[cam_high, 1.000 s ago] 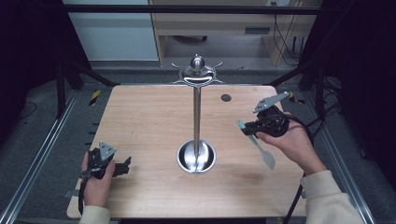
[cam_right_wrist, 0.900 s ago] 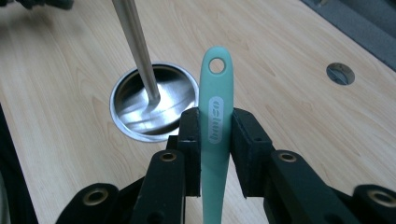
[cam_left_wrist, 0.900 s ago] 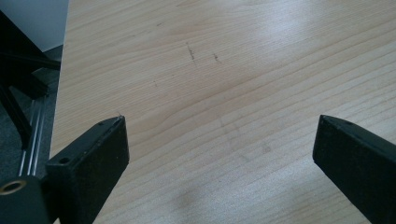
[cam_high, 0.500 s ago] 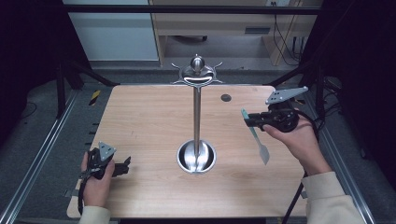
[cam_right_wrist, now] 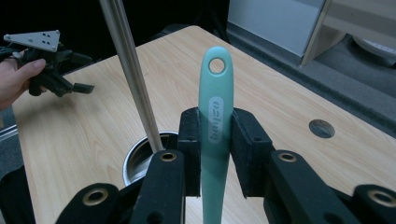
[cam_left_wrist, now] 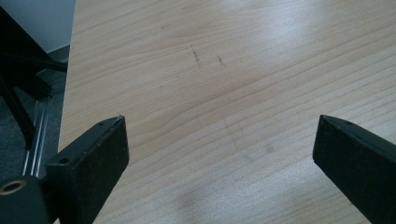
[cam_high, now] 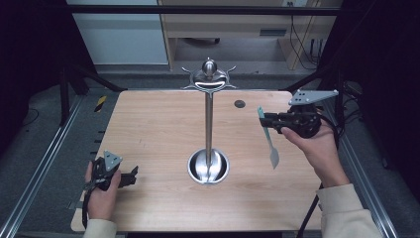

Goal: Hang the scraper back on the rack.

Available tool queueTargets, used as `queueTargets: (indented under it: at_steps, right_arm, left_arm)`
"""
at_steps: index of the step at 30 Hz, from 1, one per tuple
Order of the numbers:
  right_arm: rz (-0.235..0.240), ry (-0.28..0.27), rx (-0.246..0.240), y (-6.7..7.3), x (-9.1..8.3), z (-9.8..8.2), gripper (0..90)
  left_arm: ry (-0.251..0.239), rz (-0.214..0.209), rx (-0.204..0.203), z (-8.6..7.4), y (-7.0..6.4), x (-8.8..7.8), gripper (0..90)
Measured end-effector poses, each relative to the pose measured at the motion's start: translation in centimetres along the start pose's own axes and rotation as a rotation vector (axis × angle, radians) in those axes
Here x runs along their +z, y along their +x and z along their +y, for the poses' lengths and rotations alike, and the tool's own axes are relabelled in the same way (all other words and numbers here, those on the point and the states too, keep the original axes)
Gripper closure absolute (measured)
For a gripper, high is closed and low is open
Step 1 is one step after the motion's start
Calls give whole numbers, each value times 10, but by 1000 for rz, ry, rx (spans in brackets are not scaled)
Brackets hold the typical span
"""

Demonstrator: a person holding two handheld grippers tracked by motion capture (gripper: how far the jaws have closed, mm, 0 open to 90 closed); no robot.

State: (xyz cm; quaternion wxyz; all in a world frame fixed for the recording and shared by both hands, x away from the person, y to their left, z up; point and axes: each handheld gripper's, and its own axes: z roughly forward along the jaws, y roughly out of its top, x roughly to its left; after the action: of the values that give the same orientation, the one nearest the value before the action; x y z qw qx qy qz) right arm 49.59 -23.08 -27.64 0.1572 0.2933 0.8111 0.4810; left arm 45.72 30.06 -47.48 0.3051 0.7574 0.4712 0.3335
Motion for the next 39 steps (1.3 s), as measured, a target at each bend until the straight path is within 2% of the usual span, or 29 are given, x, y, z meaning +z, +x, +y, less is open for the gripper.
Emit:
queueTargets:
  at_steps: [11,19,39]
  right_arm:
    - [-5,-57,8,8,5,4,745]
    - [-11,-67,16,9,9,4,745]
    - [-21,-128,18,13,-1,9,744]
  left_arm:
    - [0,0,5,0,0,0,34]
    - [0,1,5,0,0,0,34]
    - [2,4,13,0,-2,0,34]
